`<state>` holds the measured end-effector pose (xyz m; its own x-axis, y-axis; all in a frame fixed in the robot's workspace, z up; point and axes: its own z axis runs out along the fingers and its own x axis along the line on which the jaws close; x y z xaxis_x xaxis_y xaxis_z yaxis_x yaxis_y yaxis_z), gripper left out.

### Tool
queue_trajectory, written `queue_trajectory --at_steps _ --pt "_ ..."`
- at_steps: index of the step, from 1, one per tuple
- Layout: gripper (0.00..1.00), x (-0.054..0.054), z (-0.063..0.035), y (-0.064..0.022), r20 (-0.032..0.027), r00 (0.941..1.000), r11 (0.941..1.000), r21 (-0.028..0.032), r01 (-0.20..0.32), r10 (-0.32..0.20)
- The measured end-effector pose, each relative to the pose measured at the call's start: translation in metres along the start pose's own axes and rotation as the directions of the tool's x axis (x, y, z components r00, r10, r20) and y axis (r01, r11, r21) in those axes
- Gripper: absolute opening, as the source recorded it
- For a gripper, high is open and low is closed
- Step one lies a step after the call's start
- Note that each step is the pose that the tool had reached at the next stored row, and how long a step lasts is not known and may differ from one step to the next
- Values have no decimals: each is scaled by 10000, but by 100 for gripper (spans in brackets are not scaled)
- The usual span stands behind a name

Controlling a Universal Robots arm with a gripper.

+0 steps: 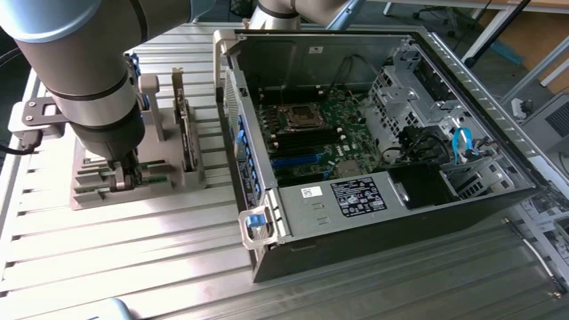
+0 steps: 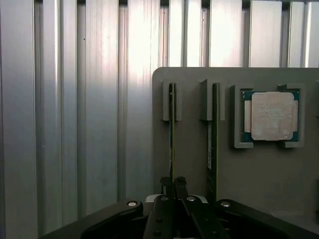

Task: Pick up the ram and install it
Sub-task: 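Pick up the ram and move it above insertion slot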

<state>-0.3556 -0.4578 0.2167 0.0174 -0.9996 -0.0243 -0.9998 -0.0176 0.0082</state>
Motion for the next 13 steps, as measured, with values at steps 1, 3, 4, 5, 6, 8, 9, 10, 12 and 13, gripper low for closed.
queue_trajectory --at_steps 1,3,4,5,6,8,9,10,12,13 --pt "12 0 -10 0 0 10000 10000 0 0 0" --pt "12 -1 -30 0 -1 10000 10000 0 0 0" --pt "12 -1 -39 0 -1 10000 10000 -1 0 0" --pt "12 -1 -47 0 -1 10000 10000 -1 0 0" --pt "12 -1 -58 0 0 10000 10000 -1 0 0" --pt "12 -2 -77 1 -1 10000 10000 -1 0 0" --pt "12 -2 -86 1 -1 10000 10000 -1 0 0" --pt "12 -2 -95 1 0 10000 10000 -1 0 0" --pt "12 -3 -112 1 -1 10000 10000 -2 0 0" --pt "12 -3 -120 1 -1 10000 10000 -3 1 -1"
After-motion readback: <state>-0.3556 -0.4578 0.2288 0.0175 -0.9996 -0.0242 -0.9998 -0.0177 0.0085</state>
